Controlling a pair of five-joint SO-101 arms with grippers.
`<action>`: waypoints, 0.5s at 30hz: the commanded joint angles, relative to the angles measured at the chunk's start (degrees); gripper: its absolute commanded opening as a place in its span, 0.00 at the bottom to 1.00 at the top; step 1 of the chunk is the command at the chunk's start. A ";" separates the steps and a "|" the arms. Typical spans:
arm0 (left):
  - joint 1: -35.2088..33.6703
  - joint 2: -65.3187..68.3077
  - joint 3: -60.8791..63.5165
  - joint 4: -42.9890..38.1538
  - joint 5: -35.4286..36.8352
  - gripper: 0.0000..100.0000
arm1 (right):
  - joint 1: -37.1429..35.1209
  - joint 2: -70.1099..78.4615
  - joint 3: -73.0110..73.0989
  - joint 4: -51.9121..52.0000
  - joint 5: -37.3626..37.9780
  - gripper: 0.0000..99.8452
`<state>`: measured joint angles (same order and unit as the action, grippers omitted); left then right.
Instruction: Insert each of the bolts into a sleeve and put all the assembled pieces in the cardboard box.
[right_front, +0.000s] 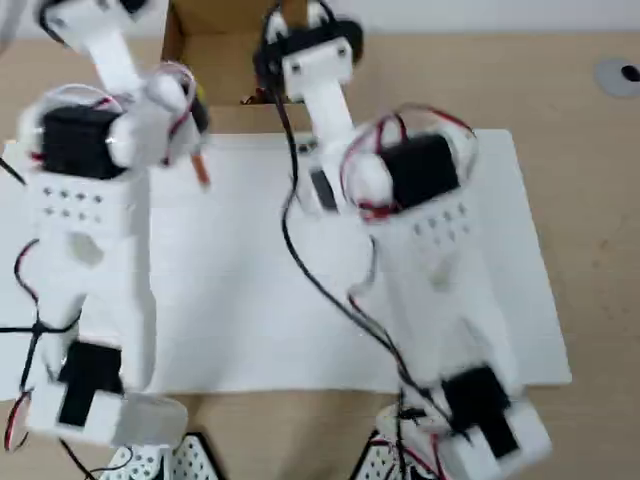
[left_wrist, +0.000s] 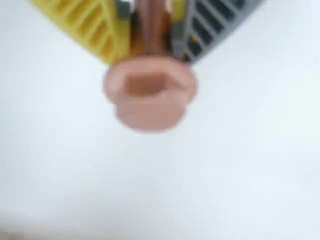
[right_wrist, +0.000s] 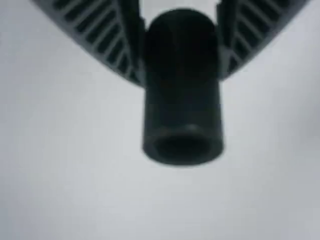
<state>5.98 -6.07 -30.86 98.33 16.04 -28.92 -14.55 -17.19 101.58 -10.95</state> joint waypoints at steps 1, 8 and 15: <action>0.62 -16.84 22.07 -7.21 0.53 0.01 | -1.19 -16.48 16.13 0.88 -0.70 0.01; 2.55 -58.33 61.10 -32.79 0.00 0.01 | -4.97 -34.51 45.23 -10.02 -0.53 0.01; 4.31 -89.54 90.20 -65.67 -12.66 0.01 | -8.66 -50.07 70.73 -46.07 -0.35 0.01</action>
<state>9.41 -84.84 49.67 45.76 7.52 -34.81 -58.33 45.41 71.69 -11.03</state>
